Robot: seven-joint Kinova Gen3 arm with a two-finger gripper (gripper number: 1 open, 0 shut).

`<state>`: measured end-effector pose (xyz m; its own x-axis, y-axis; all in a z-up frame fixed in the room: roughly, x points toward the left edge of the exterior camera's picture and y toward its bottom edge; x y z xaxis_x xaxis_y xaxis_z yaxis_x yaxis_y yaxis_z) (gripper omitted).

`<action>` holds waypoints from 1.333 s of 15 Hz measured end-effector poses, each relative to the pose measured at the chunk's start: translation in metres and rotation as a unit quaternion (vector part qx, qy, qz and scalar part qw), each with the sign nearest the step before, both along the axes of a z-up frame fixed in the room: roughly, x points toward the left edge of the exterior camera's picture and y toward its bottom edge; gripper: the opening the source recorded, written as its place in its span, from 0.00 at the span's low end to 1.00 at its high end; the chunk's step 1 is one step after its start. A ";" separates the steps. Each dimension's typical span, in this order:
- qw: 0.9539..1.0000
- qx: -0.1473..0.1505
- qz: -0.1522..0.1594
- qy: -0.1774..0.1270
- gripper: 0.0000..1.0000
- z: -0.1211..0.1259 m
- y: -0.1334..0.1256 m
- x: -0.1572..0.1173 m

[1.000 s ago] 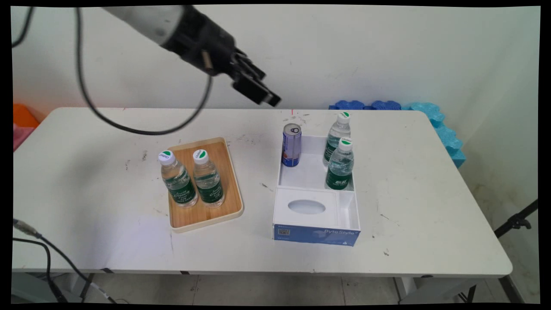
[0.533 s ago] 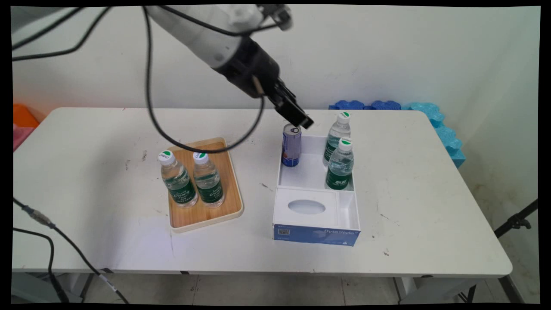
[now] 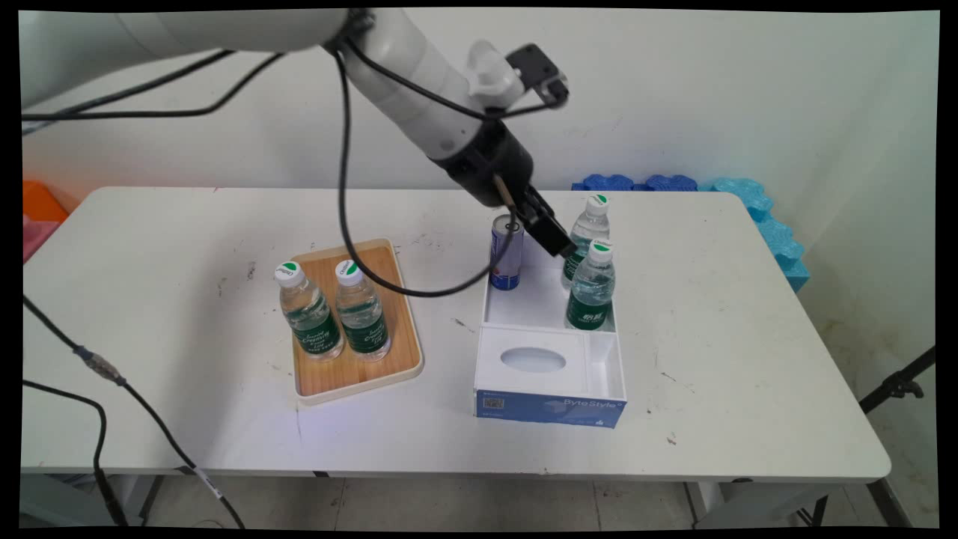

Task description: Pick up the green bottle from the white box

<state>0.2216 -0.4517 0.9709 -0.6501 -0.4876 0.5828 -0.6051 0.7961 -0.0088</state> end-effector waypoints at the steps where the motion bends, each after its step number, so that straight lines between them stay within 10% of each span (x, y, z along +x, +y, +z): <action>1: 1.000 0.002 -0.001 0.000 1.00 -0.003 -0.001 -0.003; 20: 0.999 0.015 -0.030 -0.008 1.00 -0.076 -0.032 -0.055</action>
